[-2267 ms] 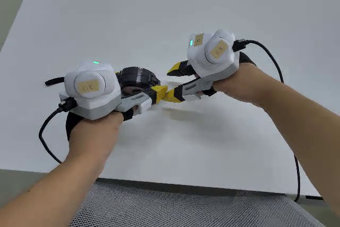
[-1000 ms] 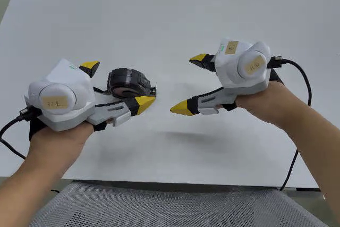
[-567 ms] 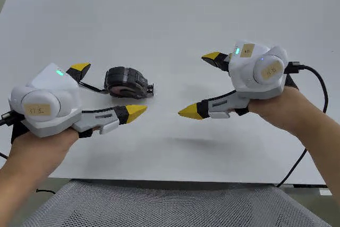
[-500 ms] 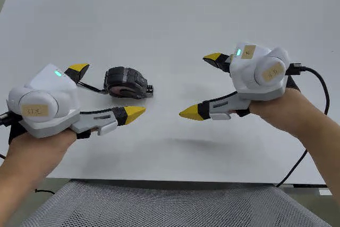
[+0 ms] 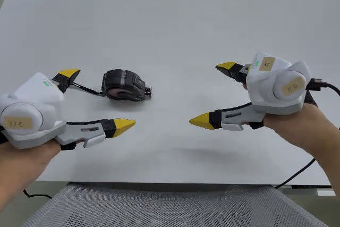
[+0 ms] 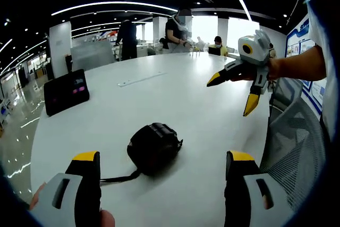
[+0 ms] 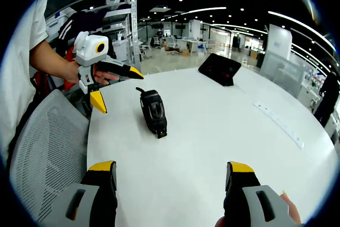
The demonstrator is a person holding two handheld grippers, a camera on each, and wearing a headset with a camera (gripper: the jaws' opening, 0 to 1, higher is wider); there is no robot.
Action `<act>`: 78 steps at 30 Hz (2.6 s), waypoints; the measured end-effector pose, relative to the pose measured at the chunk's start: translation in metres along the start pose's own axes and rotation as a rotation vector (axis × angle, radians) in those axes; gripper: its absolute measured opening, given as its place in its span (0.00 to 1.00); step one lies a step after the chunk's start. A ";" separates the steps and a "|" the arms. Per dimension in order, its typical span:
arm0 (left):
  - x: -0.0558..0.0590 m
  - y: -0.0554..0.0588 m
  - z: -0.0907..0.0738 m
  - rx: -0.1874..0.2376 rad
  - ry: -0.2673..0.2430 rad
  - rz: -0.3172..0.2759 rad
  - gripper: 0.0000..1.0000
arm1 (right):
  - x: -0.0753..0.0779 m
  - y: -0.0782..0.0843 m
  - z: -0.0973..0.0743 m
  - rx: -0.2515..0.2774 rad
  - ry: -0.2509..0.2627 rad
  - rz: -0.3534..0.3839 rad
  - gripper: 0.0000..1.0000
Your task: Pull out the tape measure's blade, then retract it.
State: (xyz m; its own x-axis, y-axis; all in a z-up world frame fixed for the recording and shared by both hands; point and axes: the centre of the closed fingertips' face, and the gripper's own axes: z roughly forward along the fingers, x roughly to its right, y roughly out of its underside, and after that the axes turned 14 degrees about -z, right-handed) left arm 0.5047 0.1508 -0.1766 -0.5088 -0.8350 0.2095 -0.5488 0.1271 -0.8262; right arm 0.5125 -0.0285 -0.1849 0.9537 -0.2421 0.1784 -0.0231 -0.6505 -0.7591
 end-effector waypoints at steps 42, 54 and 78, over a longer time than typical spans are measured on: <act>0.018 0.033 -0.027 -0.097 0.101 0.011 0.99 | -0.032 0.040 -0.045 0.005 0.075 0.128 0.96; 0.012 0.047 -0.036 -0.122 0.103 -0.017 0.99 | -0.041 0.052 -0.051 0.030 0.089 0.167 0.99; 0.014 0.061 -0.045 -0.175 0.129 0.001 0.99 | -0.046 0.063 -0.058 -0.013 0.060 0.149 0.99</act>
State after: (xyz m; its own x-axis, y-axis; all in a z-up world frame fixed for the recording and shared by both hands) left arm 0.4345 0.1703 -0.2004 -0.5838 -0.7611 0.2829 -0.6493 0.2284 -0.7254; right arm 0.4500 -0.1002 -0.2044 0.9200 -0.3785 0.1020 -0.1668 -0.6134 -0.7720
